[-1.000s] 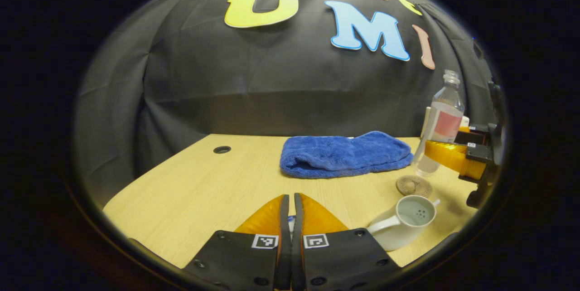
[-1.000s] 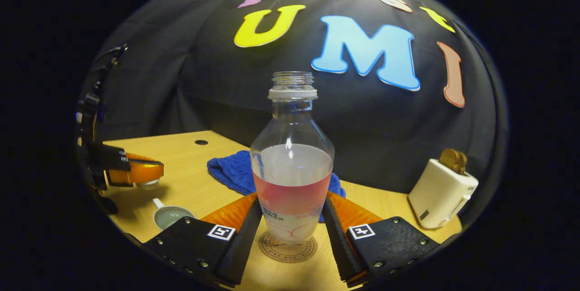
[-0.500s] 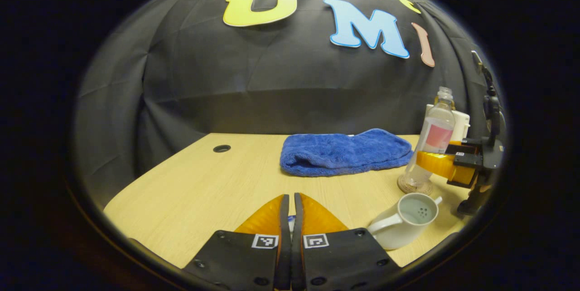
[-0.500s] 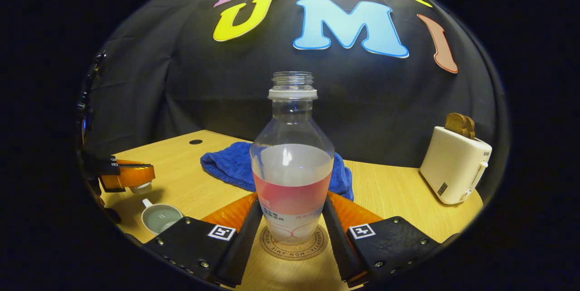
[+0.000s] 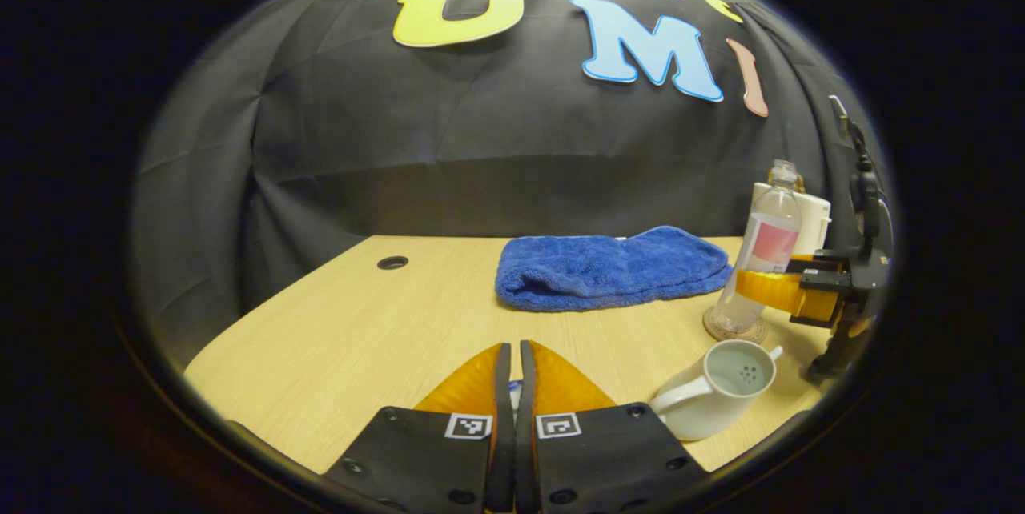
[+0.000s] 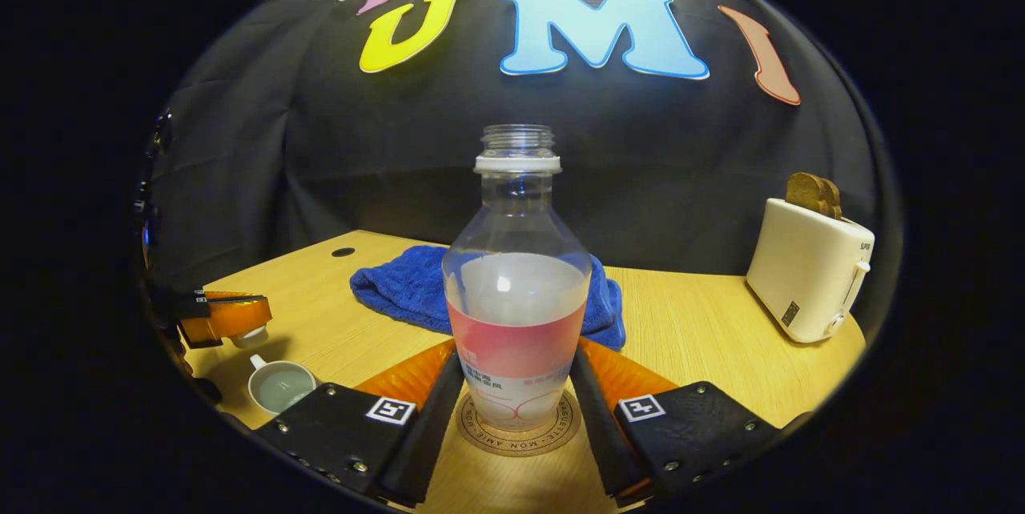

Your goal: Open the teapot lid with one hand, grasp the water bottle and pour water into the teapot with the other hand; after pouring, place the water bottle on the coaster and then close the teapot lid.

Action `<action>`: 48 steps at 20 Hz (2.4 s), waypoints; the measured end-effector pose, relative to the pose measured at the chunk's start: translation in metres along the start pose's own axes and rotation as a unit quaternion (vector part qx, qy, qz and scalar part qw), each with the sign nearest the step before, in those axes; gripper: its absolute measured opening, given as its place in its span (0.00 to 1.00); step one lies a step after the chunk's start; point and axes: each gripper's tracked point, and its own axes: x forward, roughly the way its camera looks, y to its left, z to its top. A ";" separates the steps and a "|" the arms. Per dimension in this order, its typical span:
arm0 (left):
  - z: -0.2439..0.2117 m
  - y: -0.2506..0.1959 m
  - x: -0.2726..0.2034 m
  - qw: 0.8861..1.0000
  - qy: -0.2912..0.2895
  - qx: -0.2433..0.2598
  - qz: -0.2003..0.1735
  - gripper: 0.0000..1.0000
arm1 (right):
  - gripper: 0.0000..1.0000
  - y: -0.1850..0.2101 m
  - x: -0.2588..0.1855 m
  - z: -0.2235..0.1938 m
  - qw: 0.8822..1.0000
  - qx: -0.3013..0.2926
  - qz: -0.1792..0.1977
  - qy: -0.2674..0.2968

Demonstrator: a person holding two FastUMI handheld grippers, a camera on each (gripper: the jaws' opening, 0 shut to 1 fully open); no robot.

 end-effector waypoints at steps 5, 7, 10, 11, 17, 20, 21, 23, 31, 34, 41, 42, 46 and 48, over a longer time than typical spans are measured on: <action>0.001 0.000 0.000 1.000 0.000 0.001 0.000 0.05 | 0.96 -0.004 -0.003 0.001 1.000 0.004 -0.003 -0.005; 0.001 0.001 0.000 1.000 0.000 0.002 0.000 0.05 | 0.96 -0.005 -0.007 0.005 1.000 0.005 -0.003 -0.010; 0.001 0.000 -0.001 1.000 0.000 0.002 0.000 0.05 | 0.96 -0.007 -0.018 0.013 1.000 0.010 -0.008 -0.024; 0.001 0.000 -0.001 1.000 0.001 0.002 0.000 0.05 | 0.96 -0.008 -0.022 0.016 0.999 0.012 -0.011 -0.029; 0.001 -0.003 -0.001 1.000 0.001 0.003 -0.004 0.06 | 0.96 -0.011 -0.047 0.028 0.996 0.004 -0.034 -0.076; 0.001 -0.008 -0.002 1.000 0.001 0.003 -0.008 0.06 | 0.96 -0.010 -0.050 0.027 0.996 0.007 -0.034 -0.086; 0.001 -0.008 -0.001 1.000 0.001 0.005 -0.008 0.06 | 0.96 -0.009 -0.051 0.026 0.996 0.011 -0.031 -0.086; 0.003 -0.012 -0.003 1.000 -0.001 0.005 -0.013 0.07 | 0.96 -0.010 -0.052 0.021 0.996 0.018 -0.027 -0.081; 0.042 -0.042 -0.031 0.997 -0.050 -0.002 -0.058 0.07 | 0.96 -0.017 -0.056 0.020 0.996 0.034 -0.028 -0.079; 0.048 -0.053 -0.034 0.996 -0.055 0.010 -0.064 0.07 | 0.96 -0.018 -0.061 0.024 0.995 0.036 -0.028 -0.086; 0.065 -0.103 -0.038 0.993 -0.069 0.027 -0.094 0.07 | 0.96 -0.020 -0.068 0.033 0.995 0.031 -0.031 -0.095; 0.063 -0.111 -0.040 0.992 -0.068 0.029 -0.099 0.06 | 0.96 -0.021 -0.070 0.034 0.994 0.028 -0.033 -0.097; 0.056 -0.141 -0.040 0.991 -0.064 0.037 -0.116 0.07 | 0.96 -0.024 -0.076 0.041 0.993 0.030 -0.035 -0.106; 0.050 -0.147 -0.037 0.991 -0.057 0.040 -0.117 0.07 | 0.96 -0.028 -0.078 0.045 0.993 0.032 -0.038 -0.111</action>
